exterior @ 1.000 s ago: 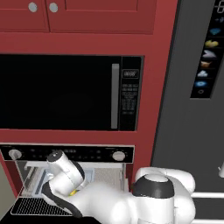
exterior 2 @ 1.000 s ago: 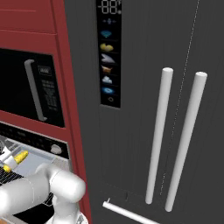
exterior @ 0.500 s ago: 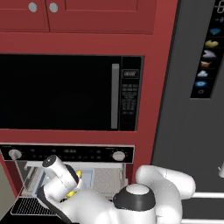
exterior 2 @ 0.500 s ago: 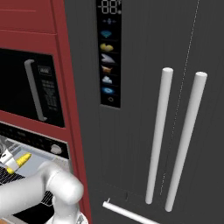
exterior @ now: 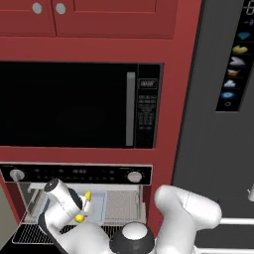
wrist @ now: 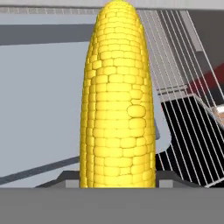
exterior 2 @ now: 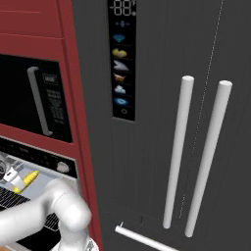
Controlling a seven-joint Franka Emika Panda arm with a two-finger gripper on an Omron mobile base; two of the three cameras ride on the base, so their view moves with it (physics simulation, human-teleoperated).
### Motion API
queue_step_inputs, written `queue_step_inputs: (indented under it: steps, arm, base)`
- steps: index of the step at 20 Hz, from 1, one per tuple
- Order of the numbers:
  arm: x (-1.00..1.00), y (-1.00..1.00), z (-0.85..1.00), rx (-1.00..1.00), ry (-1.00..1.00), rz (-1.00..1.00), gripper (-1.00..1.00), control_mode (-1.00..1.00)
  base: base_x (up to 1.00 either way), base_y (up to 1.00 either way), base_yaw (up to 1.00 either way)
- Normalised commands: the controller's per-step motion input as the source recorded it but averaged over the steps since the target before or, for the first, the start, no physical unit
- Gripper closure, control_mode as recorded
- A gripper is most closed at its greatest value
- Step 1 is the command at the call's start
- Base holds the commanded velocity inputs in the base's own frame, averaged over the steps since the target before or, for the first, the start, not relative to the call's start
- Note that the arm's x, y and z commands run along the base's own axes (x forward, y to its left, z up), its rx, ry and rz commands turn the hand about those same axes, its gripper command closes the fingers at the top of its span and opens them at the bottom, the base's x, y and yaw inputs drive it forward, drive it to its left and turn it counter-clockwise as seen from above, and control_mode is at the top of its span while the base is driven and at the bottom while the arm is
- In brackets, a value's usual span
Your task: Place the corn on the bottom rack of the oven.
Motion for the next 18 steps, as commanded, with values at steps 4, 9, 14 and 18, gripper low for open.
queue_step_inputs:
  steps: [4,9,14,18]
  arm:
    - [0.34,0.23,-0.5,-0.04,-0.03,0.0,1.0,-1.0]
    - [0.44,0.05,-0.35,-0.01,-0.04,0.0,1.0,-1.0]
    - [0.36,0.0,-0.35,0.0,-0.01,0.0,1.0,-1.0]
    - [0.18,0.0,-0.57,-0.04,-0.02,0.0,1.0,-1.0]
  base:
    - [0.0,0.0,0.0]
    - [0.0,0.0,0.0]
    - [0.0,0.0,0.0]
    - [0.0,0.0,0.0]
